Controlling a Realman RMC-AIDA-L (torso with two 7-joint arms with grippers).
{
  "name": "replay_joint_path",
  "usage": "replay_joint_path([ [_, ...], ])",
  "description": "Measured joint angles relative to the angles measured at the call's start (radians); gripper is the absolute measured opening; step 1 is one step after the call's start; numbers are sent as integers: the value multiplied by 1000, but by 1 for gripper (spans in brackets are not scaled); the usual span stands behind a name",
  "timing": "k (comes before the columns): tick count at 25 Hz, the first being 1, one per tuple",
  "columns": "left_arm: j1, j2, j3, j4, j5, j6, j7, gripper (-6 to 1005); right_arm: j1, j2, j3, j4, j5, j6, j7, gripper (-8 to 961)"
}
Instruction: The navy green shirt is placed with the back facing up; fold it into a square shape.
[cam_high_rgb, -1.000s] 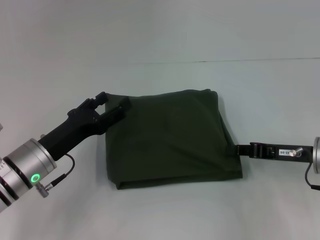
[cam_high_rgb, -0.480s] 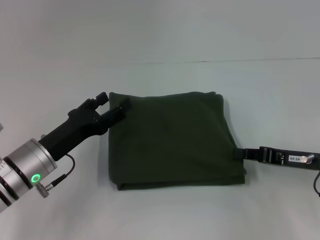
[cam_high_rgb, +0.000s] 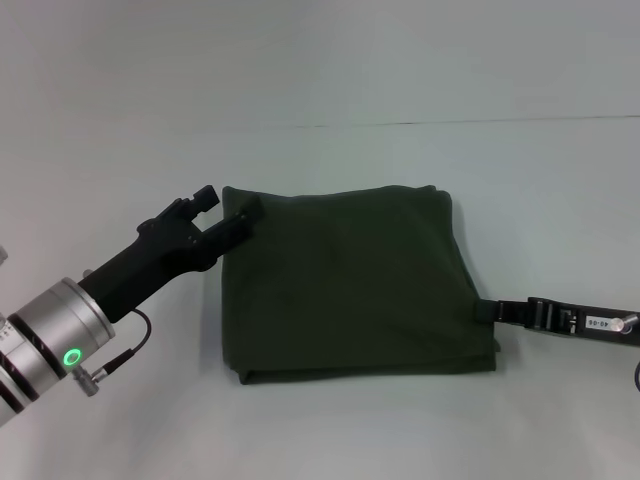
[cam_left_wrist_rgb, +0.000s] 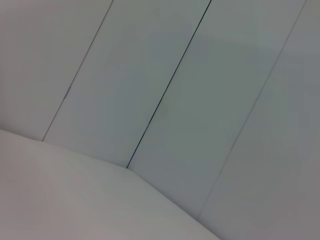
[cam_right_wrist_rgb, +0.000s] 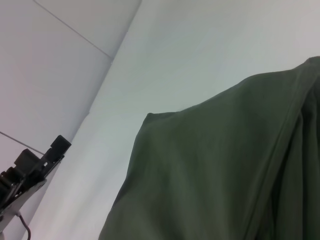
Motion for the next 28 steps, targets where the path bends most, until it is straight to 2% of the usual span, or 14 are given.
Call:
replay_joint_path([
  [7,0,0,0,-1,0,0,0,907,-5,0,21,0,0,1,-10,21],
  [12,1,0,0,0,0,0,1,906,-14,-4,83,0,0,-7,-15,22],
  [18,1,0,0,11,-6,6,2,906,-48,-14,224,0,1,-57,-92,272],
  [22,1,0,-3,20,-7,27,2,905,-80,-16,316,0,29,-136,-227,422],
  [28,12,0,-3,57,-7,157,0,907,-143,-16,345,-4,115,-245,-415,632],
])
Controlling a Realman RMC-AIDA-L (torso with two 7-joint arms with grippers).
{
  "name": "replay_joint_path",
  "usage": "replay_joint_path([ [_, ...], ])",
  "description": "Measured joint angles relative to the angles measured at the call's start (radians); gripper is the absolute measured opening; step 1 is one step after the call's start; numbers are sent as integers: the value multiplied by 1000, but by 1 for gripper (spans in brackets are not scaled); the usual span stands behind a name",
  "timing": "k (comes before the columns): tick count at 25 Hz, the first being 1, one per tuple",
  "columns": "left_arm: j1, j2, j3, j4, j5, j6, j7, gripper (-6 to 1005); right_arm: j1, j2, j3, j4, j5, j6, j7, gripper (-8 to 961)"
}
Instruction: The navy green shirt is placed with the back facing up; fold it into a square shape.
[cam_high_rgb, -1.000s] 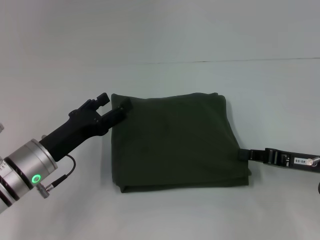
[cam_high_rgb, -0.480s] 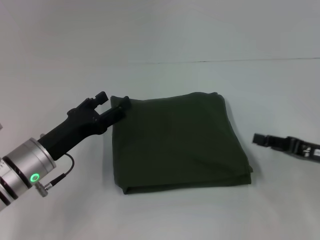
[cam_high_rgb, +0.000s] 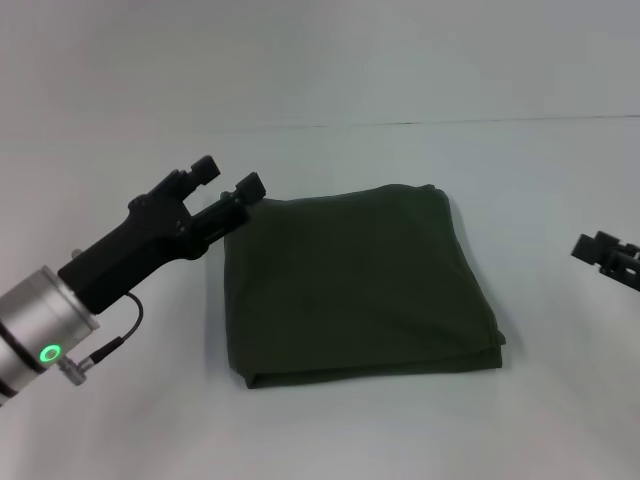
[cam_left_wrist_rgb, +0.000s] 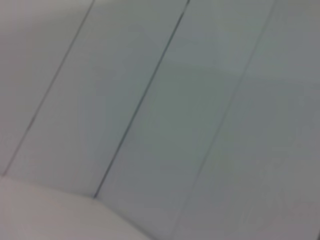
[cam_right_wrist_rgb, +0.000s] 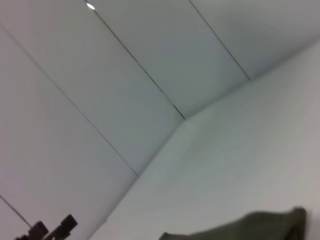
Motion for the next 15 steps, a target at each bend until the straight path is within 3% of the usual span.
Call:
replay_joint_path([
  [4,11,1,15,28,7,104,-2,907,-23,9,0,-32,13,-88,-115,771],
  [5,29,2,55,61,9,174,7,907,-27,15,-1,-44,13,-114,-149,806],
  [8,53,2,103,95,9,217,12,907,-36,26,-6,-63,9,-184,-234,912],
  [15,108,24,278,190,94,290,-57,906,-28,29,-89,-99,-72,-263,-324,903],
])
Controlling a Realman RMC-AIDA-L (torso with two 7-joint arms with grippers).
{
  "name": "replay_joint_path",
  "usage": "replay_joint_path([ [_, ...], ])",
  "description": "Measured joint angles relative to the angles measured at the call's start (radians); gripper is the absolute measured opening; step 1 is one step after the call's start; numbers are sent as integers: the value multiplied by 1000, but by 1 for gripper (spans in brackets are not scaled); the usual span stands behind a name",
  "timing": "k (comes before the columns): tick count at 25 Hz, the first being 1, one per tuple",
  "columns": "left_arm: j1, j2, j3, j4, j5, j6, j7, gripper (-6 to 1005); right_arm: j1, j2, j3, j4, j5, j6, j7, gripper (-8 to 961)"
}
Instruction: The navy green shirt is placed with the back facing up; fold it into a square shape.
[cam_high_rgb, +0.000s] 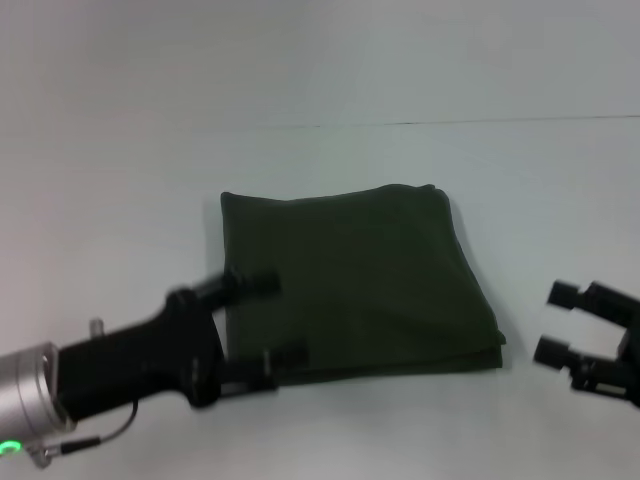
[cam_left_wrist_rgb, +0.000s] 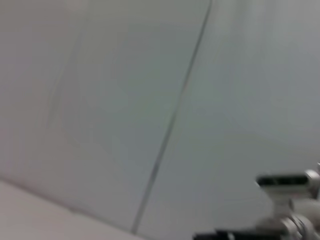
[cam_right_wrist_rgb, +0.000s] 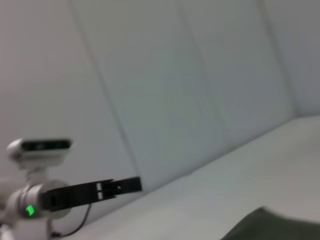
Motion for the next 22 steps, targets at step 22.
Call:
replay_joint_path([
  [22,-5,-9,14,77,272,10,-229,906,53,-3,-239,-21,-29,75,95,899],
])
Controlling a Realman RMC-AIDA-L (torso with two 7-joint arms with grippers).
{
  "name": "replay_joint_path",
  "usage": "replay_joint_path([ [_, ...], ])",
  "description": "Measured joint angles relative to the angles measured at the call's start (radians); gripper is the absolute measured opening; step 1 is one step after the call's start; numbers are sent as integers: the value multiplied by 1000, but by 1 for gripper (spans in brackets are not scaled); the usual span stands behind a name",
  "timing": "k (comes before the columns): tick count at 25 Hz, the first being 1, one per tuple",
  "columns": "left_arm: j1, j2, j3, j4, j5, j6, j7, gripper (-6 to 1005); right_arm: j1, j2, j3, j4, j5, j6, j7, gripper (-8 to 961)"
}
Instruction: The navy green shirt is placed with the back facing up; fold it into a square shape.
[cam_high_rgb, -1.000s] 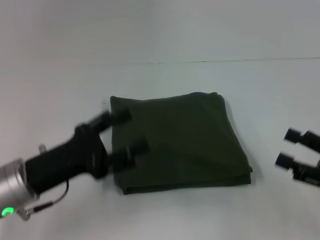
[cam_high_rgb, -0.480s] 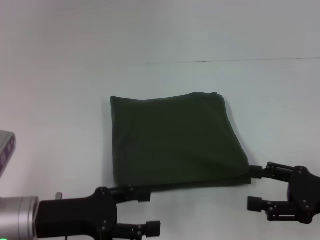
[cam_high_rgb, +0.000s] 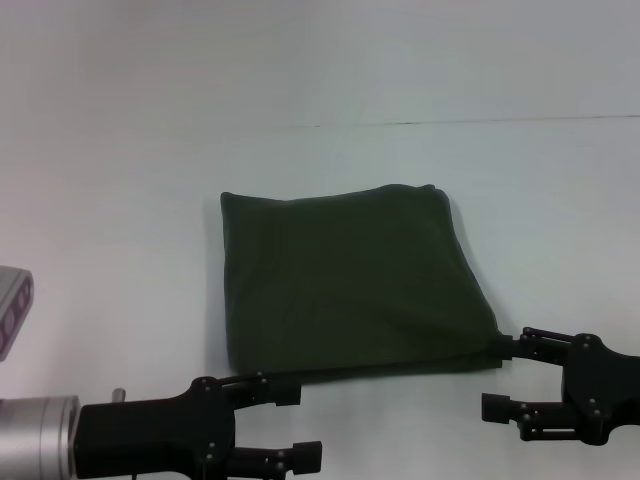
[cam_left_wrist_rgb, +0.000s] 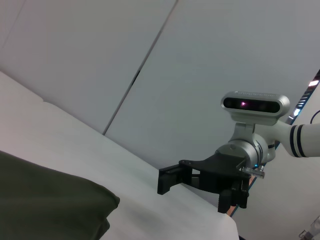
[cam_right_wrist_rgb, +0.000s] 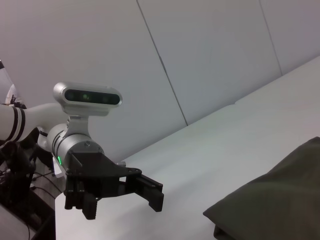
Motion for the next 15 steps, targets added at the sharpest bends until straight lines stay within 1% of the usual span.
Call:
replay_joint_path([
  [15,-6,0,-2,-2,-1,2,-6,905,9,4,1,5,0,3,1,899],
])
